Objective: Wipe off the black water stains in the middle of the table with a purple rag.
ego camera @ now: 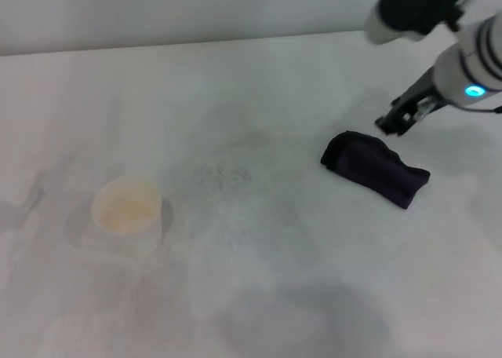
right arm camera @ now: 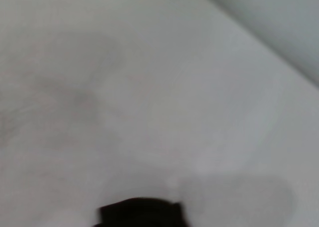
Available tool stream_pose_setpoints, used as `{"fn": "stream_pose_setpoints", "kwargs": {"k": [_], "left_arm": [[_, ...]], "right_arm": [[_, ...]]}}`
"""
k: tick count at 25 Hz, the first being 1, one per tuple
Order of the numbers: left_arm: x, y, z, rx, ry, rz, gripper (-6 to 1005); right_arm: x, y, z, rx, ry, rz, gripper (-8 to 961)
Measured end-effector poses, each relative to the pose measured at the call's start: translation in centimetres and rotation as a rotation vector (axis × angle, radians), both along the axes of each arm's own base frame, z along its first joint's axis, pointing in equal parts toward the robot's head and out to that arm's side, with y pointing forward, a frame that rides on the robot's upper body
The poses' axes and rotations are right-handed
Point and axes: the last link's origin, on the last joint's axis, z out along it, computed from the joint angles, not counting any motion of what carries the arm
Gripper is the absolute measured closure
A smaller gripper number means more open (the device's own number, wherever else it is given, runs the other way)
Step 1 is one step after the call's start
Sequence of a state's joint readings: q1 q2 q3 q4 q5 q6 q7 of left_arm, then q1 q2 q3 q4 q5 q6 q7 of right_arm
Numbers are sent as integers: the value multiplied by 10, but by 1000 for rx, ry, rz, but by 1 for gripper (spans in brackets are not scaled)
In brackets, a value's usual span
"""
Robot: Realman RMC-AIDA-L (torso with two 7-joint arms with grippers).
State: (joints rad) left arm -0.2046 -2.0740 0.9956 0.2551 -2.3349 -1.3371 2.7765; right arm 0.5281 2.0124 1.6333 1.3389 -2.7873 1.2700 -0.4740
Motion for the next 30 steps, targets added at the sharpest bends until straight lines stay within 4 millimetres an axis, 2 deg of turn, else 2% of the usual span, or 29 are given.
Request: {"fn": "stream_pose_setpoints", "kwargs": {"k": [14,23,30], "left_arm": [[-1,16,2,44,-22,56,124],[-7,19,4,92,-80,121,124],[-8,19,6,102,-78,125,124]], "right_arm": [[69,14,69,322,305,130,564],[117,8,82,535,476,223,564],[138,-19,76,642,622,324,564]]}}
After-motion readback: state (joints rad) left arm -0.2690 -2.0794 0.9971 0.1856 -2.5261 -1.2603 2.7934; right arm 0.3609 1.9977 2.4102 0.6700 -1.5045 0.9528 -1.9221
